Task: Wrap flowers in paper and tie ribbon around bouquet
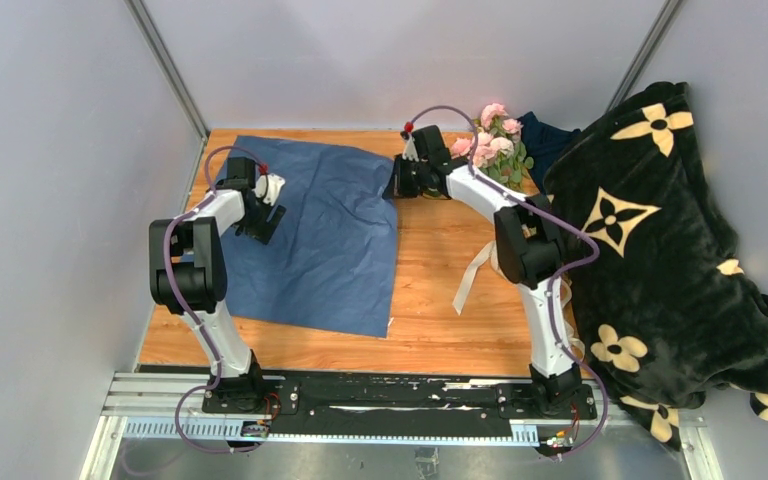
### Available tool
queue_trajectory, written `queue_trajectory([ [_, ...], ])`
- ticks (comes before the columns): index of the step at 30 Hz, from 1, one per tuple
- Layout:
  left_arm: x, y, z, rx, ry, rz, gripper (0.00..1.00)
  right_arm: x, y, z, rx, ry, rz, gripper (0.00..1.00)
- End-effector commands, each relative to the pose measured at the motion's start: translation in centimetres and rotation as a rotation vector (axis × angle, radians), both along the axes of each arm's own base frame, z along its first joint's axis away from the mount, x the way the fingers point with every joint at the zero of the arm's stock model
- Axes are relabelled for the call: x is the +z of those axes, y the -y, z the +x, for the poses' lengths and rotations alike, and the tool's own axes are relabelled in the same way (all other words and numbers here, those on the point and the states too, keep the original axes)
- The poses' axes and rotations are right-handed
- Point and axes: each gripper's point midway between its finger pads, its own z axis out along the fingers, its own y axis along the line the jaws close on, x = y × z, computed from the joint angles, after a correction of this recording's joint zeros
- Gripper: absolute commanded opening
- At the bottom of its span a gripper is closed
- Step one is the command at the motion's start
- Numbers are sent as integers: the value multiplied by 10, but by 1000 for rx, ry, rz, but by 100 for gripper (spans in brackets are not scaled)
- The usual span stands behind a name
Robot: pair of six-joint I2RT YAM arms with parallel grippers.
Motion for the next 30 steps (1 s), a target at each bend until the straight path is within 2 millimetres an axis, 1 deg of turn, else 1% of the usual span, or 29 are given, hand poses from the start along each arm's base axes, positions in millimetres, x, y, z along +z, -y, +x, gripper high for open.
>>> queue_trajectory([
  [1,28,-3,17,15,80,13,79,77,13,-15,24,261,-133,0],
  [2,32,-1,19,19,84,0,80,83,28,-15,-38,286,-161,0],
  [3,34,2,21,18,87,-17,80,78,45,-23,-91,272,-185,0],
  [4,36,5,21,18,86,-35,79,80,62,-27,-156,272,-192,0],
  [6,42,13,24,7,96,-62,80,63,94,-44,-258,248,-222,0],
  [7,44,16,24,-1,93,-65,80,57,107,-55,-298,237,-240,0],
  [8,45,19,25,-10,93,-67,80,45,117,-68,-322,214,-254,0],
  [9,45,22,24,-20,87,-68,80,32,125,-86,-335,189,-254,0],
  [11,46,26,24,-33,83,-70,80,15,135,-109,-365,144,-258,0],
  [13,46,25,25,-34,81,-65,80,0,146,-128,-402,110,-279,0],
  [15,43,23,24,-33,71,-47,80,-12,154,-141,-420,71,-292,0],
  [17,36,19,23,-34,56,-21,80,-17,157,-149,-395,46,-321,2],
  [18,34,16,23,-36,49,-7,80,-16,159,-152,-367,36,-352,10],
  [19,30,14,22,-39,42,6,80,-12,165,-152,-355,37,-402,22],
  [20,26,12,21,-44,35,18,80,-6,175,-154,-339,41,-466,32],
  [21,24,10,21,-47,31,33,80,4,185,-152,-332,53,-519,38],
  [22,21,8,21,-51,29,46,80,11,199,-154,-318,50,-576,43],
  [23,18,5,21,-55,28,61,80,25,213,-148,-314,69,-593,45],
  [24,15,4,22,-58,28,73,80,30,221,-146,-291,72,-612,48],
  [25,13,1,22,-58,23,87,80,39,233,-139,-285,76,-617,50],
  [26,13,-2,23,-53,20,98,80,43,244,-134,-277,62,-621,50],
  [27,13,-3,23,-47,12,101,80,46,262,-126,-292,40,-632,48],
  [28,15,-3,22,-39,9,97,80,46,275,-120,-299,18,-660,44],
  [30,20,-2,14,-37,6,71,81,46,295,-103,-283,4,-733,38],
])
